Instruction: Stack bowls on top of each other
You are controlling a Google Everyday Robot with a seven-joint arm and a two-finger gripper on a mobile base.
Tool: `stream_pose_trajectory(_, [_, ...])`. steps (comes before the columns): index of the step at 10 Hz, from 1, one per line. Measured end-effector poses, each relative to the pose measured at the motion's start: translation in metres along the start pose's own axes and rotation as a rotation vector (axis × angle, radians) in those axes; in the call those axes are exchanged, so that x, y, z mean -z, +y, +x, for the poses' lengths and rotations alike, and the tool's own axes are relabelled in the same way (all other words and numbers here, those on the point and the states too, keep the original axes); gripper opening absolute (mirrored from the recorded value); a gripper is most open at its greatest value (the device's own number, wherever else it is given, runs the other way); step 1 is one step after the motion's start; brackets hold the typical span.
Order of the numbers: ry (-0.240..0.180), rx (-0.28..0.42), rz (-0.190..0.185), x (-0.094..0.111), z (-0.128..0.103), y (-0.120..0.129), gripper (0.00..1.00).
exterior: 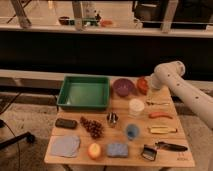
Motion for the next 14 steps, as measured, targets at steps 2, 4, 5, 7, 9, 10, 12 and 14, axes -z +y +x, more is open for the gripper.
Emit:
stream_pose_trajectory(2, [0.009,-0.015,-0.003,-0.013,0.005,-0.003,0.80])
stream_pose_trajectory(4, [0.017,-0.027,-0.003,-0.021,0.009,-0.006,0.80])
stream_pose_trajectory(5, [0.021,-0.037,-0.003,-0.027,0.012,-0.009,0.80])
stream_pose_trajectory(7, [0.025,-0.054,-0.002,-0.034,0.017,-0.013,0.80])
stream_pose_trajectory(9, [0.021,-0.089,-0.007,-0.040,0.025,-0.017,0.80])
stream_pose_trajectory(10, [0.019,-0.104,-0.013,-0.043,0.028,-0.017,0.80])
stream_pose_trajectory(12, [0.022,-0.123,-0.028,-0.052,0.033,-0.017,0.80])
stream_pose_trajectory(14, [0.021,-0.124,-0.039,-0.058,0.032,-0.016,0.80])
